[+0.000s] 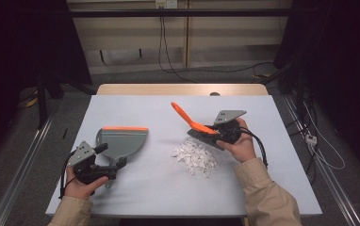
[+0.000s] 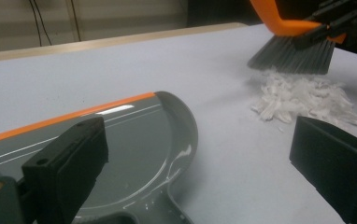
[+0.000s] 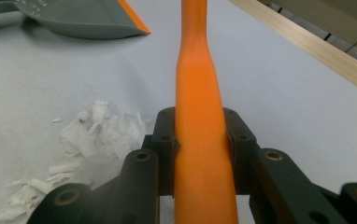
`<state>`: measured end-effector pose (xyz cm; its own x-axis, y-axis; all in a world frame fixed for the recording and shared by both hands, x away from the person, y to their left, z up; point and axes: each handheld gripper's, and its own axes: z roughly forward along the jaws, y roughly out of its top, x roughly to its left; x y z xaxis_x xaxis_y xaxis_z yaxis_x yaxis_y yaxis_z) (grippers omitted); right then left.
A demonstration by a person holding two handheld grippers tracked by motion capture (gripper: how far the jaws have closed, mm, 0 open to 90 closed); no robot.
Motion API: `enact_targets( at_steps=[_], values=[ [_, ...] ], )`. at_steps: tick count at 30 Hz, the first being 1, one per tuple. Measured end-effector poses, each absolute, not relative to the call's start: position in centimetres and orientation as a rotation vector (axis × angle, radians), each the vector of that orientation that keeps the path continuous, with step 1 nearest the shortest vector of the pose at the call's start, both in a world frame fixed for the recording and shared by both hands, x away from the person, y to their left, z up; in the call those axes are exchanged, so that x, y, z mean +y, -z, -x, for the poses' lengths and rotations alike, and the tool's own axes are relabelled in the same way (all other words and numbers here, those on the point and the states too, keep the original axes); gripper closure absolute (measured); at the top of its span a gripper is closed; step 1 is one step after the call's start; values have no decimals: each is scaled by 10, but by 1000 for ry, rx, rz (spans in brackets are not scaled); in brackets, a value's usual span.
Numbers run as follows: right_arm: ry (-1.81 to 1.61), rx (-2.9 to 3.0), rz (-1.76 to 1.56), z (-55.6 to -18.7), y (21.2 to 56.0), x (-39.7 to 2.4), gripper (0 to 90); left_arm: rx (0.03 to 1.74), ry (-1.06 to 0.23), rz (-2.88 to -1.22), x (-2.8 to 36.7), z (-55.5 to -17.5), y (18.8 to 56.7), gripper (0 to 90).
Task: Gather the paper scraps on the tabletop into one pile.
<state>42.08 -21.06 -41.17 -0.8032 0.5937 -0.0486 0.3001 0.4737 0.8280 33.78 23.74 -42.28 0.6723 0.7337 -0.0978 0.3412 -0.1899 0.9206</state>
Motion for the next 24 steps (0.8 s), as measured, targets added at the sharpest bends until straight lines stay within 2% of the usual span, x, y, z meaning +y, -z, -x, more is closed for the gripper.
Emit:
enact_targets(
  at_steps=[11,24],
  values=[
    [-1310,2392,-795,-410,411,-211,714,923,-460,-1810,239,-328,425,101],
    [-1315,2414,-821,-409,415,-209,715,961,-456,-1843,237,-326,431,87]
  ],
)
